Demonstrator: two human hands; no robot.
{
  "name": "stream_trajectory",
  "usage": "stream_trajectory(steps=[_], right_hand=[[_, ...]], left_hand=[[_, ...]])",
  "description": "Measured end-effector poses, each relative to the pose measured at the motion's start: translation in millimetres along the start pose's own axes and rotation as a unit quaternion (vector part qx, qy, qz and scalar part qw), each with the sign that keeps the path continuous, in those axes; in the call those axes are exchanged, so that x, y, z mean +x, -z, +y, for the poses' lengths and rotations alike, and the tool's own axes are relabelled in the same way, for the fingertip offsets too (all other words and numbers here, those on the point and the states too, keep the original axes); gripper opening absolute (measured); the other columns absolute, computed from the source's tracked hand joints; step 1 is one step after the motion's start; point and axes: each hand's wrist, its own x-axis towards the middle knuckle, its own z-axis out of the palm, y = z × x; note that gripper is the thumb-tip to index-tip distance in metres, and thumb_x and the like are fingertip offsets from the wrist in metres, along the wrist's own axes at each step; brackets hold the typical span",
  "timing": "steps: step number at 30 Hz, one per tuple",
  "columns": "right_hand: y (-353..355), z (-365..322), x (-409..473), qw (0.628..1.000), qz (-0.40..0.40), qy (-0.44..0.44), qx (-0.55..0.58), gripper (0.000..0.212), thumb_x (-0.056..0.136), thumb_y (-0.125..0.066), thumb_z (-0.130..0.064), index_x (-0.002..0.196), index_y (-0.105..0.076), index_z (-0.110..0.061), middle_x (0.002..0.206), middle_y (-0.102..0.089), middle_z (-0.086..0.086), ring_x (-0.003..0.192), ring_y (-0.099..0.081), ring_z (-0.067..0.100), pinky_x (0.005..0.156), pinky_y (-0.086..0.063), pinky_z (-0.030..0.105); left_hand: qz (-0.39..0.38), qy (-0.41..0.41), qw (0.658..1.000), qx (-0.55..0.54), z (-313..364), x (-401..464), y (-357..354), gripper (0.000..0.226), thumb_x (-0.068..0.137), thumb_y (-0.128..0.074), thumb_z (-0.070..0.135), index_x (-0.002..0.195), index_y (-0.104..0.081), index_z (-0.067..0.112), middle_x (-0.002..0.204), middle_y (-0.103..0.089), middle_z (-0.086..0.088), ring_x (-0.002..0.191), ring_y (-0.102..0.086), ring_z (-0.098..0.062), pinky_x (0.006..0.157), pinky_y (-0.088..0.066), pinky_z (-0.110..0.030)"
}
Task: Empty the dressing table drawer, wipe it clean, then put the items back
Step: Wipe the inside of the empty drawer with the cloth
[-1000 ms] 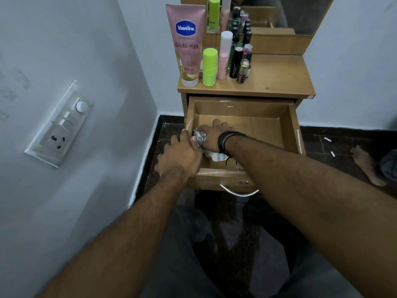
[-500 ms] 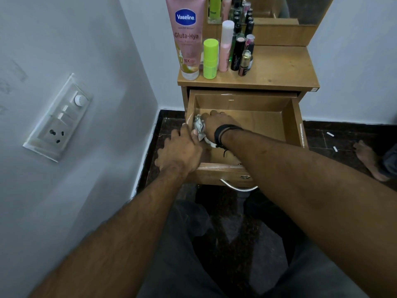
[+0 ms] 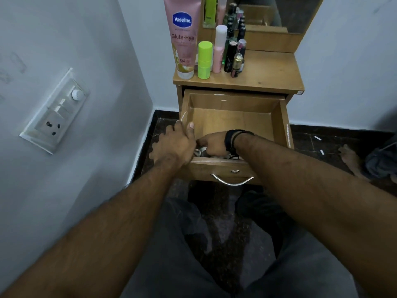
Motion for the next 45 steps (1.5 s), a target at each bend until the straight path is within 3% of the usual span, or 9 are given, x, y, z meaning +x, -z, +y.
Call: stream_trajectory(steps=[5,12,16,22,26,32,34,40,45], right_hand=[[22,34,-33,0.986,-0.123,-0.074,-0.088,0.035,0.099,-0.054,-0.015,0.133,-0.056,-0.008,0.116,-0.061,0.01,0.089,-0.056,0.018,0.062,-0.045,0.021],[23,26,-43,0.994,-0.024,0.005,0.104,0.033,0.091,-0.068,-0.024,0.123,-0.063,-0.03,0.124,-0.065,-0.001,0.116,-0.058,0.024,0.102,-0.046,0.048],[-2,-10,-20,0.988,0.043,0.058,0.134,0.032,0.09,-0.059,-0.008,0.121,-0.059,-0.015,0.111,-0.063,0.004,0.105,-0.058,0.025,0.091,-0.047,0.038],[14,49,-48,0.985,-0.053,-0.026,0.16,0.043,0.09,-0.061,-0.005,0.122,-0.067,-0.032,0.106,-0.065,-0.011,0.095,-0.059,0.011,0.059,-0.056,0.023],[23,50,-47,0.985,-0.078,-0.058,0.143,0.036,0.084,-0.064,-0.006,0.107,-0.072,-0.034,0.118,-0.068,0.0,0.115,-0.06,0.027,0.096,-0.053,0.046],[0,-5,-20,0.991,0.029,0.02,0.125,0.024,0.087,-0.06,-0.01,0.108,-0.068,-0.017,0.096,-0.067,-0.001,0.091,-0.06,0.02,0.072,-0.047,0.029],[-2,2,-24,0.987,0.01,0.023,0.157,0.037,0.088,-0.057,-0.006,0.12,-0.067,-0.021,0.11,-0.069,0.001,0.099,-0.062,0.019,0.082,-0.052,0.031],[14,54,-62,0.994,-0.019,-0.023,0.101,0.034,0.092,-0.06,-0.009,0.118,-0.068,-0.03,0.091,-0.068,-0.015,0.075,-0.062,0.003,0.049,-0.047,0.018],[23,85,-88,0.989,-0.046,-0.126,-0.057,0.042,0.087,-0.059,0.003,0.107,-0.062,-0.034,0.118,-0.062,0.0,0.097,-0.06,0.019,0.073,-0.051,0.031]], left_hand=[[-0.003,0.009,1.0,-0.001,0,-2,1,0.073,0.096,-0.004,0.07,0.146,-0.037,0.028,0.146,-0.047,-0.007,0.129,-0.049,-0.038,0.097,-0.041,-0.068],[0.005,0.013,1.0,-0.011,1,-2,2,0.076,0.096,-0.002,0.07,0.145,-0.039,0.027,0.146,-0.048,-0.008,0.129,-0.049,-0.038,0.098,-0.041,-0.067],[0.02,0.009,0.999,-0.027,1,-3,2,0.076,0.096,-0.003,0.069,0.146,-0.039,0.026,0.146,-0.049,-0.011,0.129,-0.049,-0.038,0.101,-0.04,-0.066],[0.016,0.003,1.0,-0.026,-1,-2,0,0.079,0.095,-0.002,0.072,0.148,-0.036,0.026,0.148,-0.046,-0.01,0.131,-0.048,-0.037,0.101,-0.04,-0.066],[0.027,-0.001,0.999,-0.025,-3,-1,0,0.08,0.094,0.0,0.073,0.146,-0.038,0.026,0.145,-0.049,-0.01,0.128,-0.051,-0.035,0.1,-0.041,-0.064],[0.037,0.005,0.999,-0.011,0,-3,-2,0.082,0.092,0.001,0.074,0.143,-0.041,0.027,0.144,-0.05,-0.01,0.126,-0.051,-0.037,0.098,-0.041,-0.065],[0.035,0.006,0.999,-0.007,0,-3,-1,0.082,0.092,0.001,0.074,0.144,-0.04,0.027,0.145,-0.05,-0.01,0.127,-0.051,-0.038,0.099,-0.041,-0.065],[0.026,0.0,1.0,-0.014,-2,-1,-1,0.081,0.093,-0.001,0.074,0.145,-0.04,0.025,0.146,-0.048,-0.011,0.129,-0.05,-0.038,0.101,-0.04,-0.065],[0.028,-0.005,1.0,-0.002,-2,0,-2,0.08,0.094,-0.001,0.073,0.145,-0.039,0.024,0.146,-0.048,-0.011,0.128,-0.05,-0.038,0.1,-0.041,-0.065]])
